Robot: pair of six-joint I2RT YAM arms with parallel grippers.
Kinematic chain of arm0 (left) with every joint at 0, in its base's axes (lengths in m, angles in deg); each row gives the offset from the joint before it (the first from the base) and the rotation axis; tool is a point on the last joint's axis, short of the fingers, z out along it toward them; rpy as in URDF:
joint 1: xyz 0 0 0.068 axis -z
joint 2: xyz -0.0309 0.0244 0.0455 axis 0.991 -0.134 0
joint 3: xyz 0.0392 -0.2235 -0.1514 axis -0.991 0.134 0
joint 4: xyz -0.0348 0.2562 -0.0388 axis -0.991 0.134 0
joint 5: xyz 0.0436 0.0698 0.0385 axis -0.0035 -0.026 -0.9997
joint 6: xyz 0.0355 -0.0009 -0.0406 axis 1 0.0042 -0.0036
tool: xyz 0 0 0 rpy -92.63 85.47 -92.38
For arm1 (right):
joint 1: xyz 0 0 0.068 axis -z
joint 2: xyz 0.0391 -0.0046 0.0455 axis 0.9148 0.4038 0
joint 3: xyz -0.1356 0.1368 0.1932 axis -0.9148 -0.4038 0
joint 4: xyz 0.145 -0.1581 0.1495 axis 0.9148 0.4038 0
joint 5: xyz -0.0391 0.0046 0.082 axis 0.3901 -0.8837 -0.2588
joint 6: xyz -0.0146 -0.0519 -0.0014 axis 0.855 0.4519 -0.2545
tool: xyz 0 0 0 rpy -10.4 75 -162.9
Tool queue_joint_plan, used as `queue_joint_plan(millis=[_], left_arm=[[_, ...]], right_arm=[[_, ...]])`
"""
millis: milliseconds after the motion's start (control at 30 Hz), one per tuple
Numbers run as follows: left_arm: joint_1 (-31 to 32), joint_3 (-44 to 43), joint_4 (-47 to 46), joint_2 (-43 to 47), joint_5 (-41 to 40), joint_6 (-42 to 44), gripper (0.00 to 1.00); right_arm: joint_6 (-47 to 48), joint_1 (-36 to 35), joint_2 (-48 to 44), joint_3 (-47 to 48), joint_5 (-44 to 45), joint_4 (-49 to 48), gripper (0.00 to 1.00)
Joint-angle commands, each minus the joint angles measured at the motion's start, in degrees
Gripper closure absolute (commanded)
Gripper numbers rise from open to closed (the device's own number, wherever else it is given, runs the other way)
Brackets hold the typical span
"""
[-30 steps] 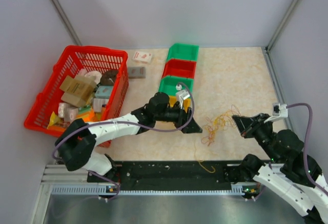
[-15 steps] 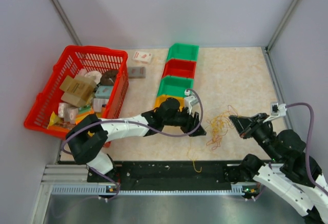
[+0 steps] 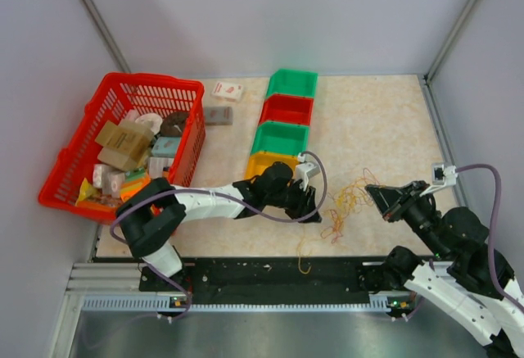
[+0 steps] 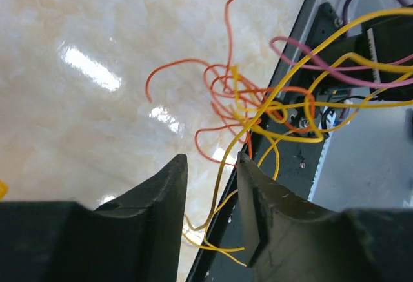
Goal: Untangle the cables
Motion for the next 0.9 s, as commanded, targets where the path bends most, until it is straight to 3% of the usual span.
queue_joint_plan(millis=[0,67,100,200,300,367,400,467,500,533,600,667,733,867], left_arm=[[0.31,-3.54,2.75,0.08,-0.03,2.17,0.67],[0.31,-3.11,5.92,2.44,-2.92,3.49,0.97],[0.23,-2.23,6.63,4.20,-4.76,3.93,1.00],[0.31,-1.26,11.09,11.23,-9.33,6.83,1.00],[0.31,-1.08,16.89,19.83,-12.94,8.85,1.00],[0.31,-2.65,21.11,25.64,-15.05,9.82,1.00],[0.31,-3.80,22.96,28.36,-15.67,10.52,1.00],[0.31,-6.78,25.52,32.76,-16.73,11.40,1.00],[0.31,-8.10,25.53,34.35,-16.82,11.67,1.00],[0.31,-9.59,24.84,36.10,-16.30,11.93,1.00],[0.31,-13.62,26.13,35.25,-14.20,11.24,1.00],[0.31,-18.98,29.21,31.40,-9.46,10.71,1.00],[0.40,-21.38,29.40,28.75,-5.85,9.13,1.00],[0.40,-21.47,26.15,27.69,-4.61,7.98,1.00]], right_arm=[[0.61,0.41,-0.82,1.81,0.04,-3.20,1.00],[0.78,0.41,-1.26,1.81,0.74,-2.85,1.00],[0.87,0.41,-1.52,1.73,2.05,-2.32,1.00],[-2.36,0.41,-2.14,1.81,11.60,3.37,1.00],[-17.17,0.41,-1.27,1.99,28.20,19.14,0.98],[-21.97,0.49,0.13,0.85,32.02,22.89,0.95],[-22.59,0.49,1.19,-0.02,32.55,23.17,0.88],[-23.30,0.49,5.57,-1.78,32.38,23.34,0.65],[-23.56,0.49,8.38,-2.22,31.86,23.52,0.54],[-24.43,0.41,12.06,-2.66,31.07,23.69,0.32],[-25.14,0.49,18.83,-2.76,27.92,22.83,0.18],[-21.74,0.49,23.68,-2.41,22.22,19.24,0.15],[-12.46,0.41,25.45,-2.75,12.58,11.27,0.17],[-1.43,-0.12,18.89,-9.33,-11.96,-7.90,0.22]])
